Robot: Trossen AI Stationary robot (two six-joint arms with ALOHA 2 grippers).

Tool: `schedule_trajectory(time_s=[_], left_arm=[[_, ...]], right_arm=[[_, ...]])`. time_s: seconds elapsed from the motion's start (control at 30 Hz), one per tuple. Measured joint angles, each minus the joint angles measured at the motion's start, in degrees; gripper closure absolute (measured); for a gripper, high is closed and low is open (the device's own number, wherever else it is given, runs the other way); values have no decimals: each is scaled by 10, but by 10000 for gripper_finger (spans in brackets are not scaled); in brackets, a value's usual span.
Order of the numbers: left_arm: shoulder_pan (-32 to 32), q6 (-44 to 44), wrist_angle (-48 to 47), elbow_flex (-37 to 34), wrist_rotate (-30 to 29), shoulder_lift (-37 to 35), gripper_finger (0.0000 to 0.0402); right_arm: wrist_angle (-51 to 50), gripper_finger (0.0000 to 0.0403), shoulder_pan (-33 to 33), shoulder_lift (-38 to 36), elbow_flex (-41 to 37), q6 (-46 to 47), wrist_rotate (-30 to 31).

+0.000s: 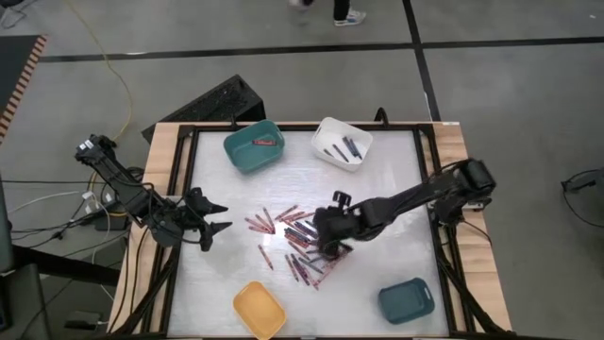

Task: Sort crayons
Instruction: Put the blue crayon into the white bin

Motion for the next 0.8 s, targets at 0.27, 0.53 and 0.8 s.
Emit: schedule_trajectory(time_s=[0.27,0.53,0.8], left_arm=[[0,46,44,0,0,0,174],[0,112,98,0,17,0,174],[0,109,101,0,16,0,174]], right_arm=[[271,274,2,-147,-234,-2,-63],[389,274,19,-147,-333,47,-37],[428,277,25,-52,-294,28,-11]])
